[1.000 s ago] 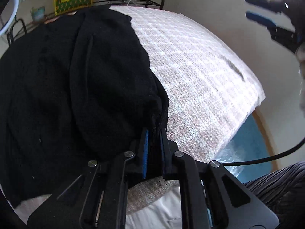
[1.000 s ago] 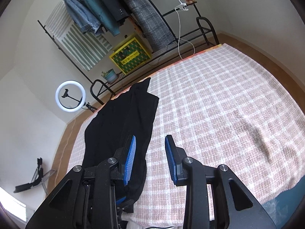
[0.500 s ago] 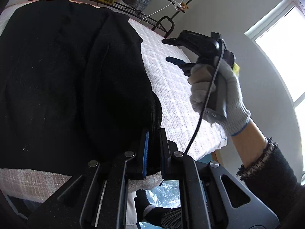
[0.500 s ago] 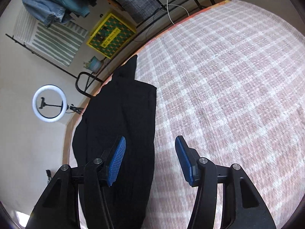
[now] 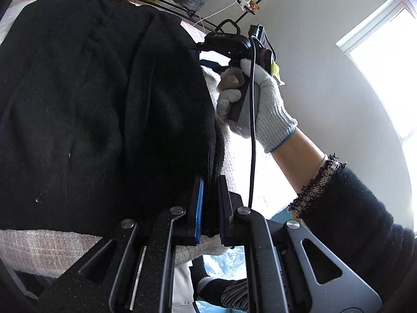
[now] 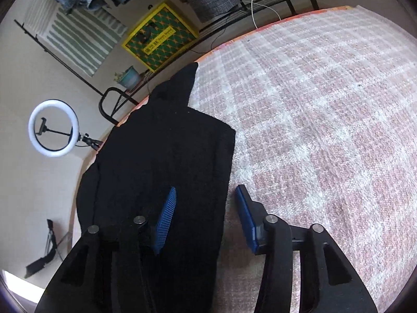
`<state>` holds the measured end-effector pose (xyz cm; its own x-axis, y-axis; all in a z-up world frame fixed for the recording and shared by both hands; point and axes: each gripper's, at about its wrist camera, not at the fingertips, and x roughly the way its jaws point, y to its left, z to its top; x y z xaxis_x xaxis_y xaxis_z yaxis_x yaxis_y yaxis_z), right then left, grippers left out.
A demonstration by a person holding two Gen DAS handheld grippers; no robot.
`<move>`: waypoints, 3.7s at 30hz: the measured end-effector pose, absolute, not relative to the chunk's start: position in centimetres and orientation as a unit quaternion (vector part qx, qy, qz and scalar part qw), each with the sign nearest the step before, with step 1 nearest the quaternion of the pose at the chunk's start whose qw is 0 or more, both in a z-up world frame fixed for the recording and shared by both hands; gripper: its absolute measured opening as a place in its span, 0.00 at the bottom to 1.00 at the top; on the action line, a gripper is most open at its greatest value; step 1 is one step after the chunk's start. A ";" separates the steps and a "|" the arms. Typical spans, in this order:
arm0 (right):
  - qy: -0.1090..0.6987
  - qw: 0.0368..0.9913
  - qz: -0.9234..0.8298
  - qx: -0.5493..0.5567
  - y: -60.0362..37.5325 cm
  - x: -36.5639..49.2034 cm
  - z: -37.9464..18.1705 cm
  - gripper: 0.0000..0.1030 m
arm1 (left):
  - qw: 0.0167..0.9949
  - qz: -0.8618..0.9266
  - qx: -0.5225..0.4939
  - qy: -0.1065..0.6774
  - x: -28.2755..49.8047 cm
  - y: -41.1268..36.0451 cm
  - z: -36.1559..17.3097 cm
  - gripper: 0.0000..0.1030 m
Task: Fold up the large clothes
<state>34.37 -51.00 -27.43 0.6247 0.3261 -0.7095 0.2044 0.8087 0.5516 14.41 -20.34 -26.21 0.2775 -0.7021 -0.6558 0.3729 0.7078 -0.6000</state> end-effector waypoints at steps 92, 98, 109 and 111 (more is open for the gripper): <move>0.421 0.835 0.007 0.354 -55.6 40.8 -26.6 0.03 | 0.757 -0.346 -0.181 0.524 11.6 -20.4 -26.6 0.07; 0.386 0.805 0.051 0.447 -56.5 40.9 -27.4 0.03 | 0.769 -0.359 -0.148 0.507 11.7 -22.5 -25.4 0.07; 0.401 0.839 0.023 0.368 -53.2 42.0 -24.1 0.03 | 0.773 -0.337 -0.181 0.506 12.6 -19.2 -25.6 0.07; 0.394 0.848 0.029 0.353 -51.6 42.4 -22.8 0.03 | 0.769 -0.329 -0.197 0.511 12.8 -18.2 -26.0 0.07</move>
<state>42.40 -51.63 -22.82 0.6871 0.3275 -0.6485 0.2301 0.7486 0.6219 12.79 -18.22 -26.03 0.2607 -0.7079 -0.6565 0.3047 0.7056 -0.6398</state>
